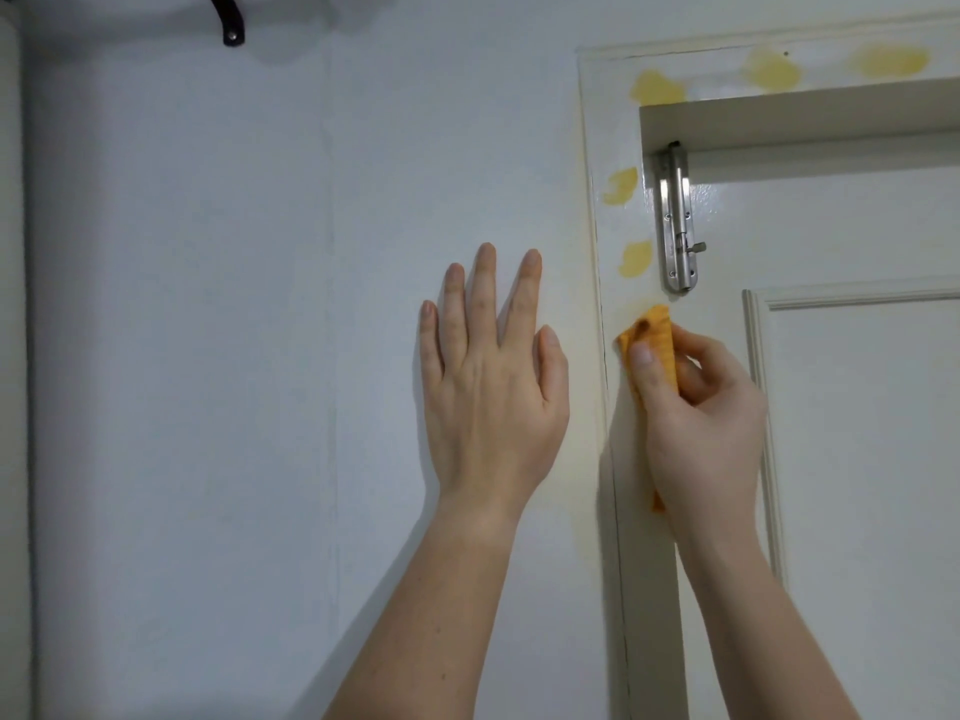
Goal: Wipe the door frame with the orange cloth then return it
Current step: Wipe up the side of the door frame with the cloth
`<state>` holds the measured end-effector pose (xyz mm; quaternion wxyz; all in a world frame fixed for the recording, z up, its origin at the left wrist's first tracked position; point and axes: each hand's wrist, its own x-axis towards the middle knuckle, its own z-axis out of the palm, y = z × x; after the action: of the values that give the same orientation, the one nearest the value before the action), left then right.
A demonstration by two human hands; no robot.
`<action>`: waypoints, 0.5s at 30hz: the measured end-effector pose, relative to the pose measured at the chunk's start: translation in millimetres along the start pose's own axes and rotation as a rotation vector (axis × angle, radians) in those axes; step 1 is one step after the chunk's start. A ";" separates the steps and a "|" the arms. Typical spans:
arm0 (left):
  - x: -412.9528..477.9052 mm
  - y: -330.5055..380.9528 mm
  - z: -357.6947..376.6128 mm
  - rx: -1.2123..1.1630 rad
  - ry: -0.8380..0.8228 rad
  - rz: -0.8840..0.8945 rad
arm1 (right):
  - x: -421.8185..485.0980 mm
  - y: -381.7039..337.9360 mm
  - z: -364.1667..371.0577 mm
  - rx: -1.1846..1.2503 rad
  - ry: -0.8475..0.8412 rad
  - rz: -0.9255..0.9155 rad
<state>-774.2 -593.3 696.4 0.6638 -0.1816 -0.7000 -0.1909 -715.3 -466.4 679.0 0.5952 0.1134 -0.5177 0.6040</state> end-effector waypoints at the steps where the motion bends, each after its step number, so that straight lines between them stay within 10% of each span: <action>1: 0.1 0.2 -0.3 -0.005 0.002 0.000 | -3.3 -1.1 2.4 0.000 0.002 -0.014; 15: 0.6 -0.5 0.7 -0.007 -0.001 -0.002 | 8.3 -10.3 15.5 -0.010 0.014 -0.042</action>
<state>-775.0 -593.4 697.0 0.6626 -0.1835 -0.6997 -0.1941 -716.3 -475.8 697.1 0.6118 0.1172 -0.5140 0.5898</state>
